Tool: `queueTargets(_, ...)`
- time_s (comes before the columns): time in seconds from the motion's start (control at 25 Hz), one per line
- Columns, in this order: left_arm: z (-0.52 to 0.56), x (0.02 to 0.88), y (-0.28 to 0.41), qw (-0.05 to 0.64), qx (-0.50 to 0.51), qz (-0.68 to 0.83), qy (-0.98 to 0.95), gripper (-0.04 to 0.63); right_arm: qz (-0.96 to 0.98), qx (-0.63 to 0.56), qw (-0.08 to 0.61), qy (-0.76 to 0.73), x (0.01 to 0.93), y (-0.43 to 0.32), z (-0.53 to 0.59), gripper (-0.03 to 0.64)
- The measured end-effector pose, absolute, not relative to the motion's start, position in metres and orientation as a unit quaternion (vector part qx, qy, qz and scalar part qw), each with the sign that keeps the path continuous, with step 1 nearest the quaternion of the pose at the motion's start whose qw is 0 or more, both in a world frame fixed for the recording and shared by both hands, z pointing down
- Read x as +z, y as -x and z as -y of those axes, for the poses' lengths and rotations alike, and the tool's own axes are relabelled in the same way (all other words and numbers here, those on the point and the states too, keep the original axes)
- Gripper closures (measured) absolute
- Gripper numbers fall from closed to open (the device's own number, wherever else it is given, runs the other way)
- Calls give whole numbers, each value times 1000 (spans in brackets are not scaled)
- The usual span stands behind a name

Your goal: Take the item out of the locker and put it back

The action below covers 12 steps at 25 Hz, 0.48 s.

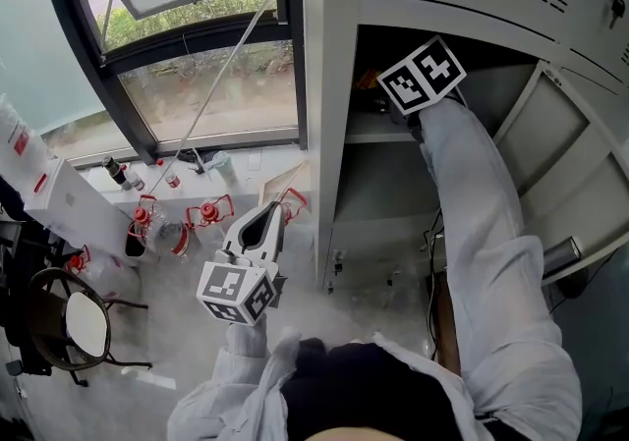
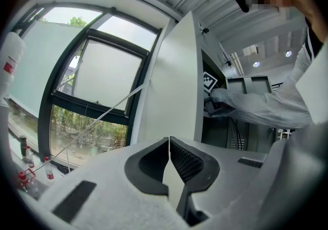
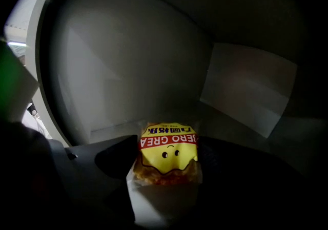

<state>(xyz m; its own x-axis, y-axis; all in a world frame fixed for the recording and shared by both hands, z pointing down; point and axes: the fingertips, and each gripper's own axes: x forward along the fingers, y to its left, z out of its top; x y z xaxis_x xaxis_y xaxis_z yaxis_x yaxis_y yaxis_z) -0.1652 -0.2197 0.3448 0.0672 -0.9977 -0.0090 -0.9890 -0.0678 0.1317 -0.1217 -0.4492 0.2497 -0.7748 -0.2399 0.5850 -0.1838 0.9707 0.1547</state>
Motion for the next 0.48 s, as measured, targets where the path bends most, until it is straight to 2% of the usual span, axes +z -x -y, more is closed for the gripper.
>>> queueTargets(0.24, 213, 352, 161, 52, -43, 677, -733, 582, 937, -71, 302, -163, 245, 112, 455, 181)
queueTargets(0.48, 203, 357, 163, 58, -41, 670, -739, 581, 941, -67, 276, -186, 243, 99, 449, 132)
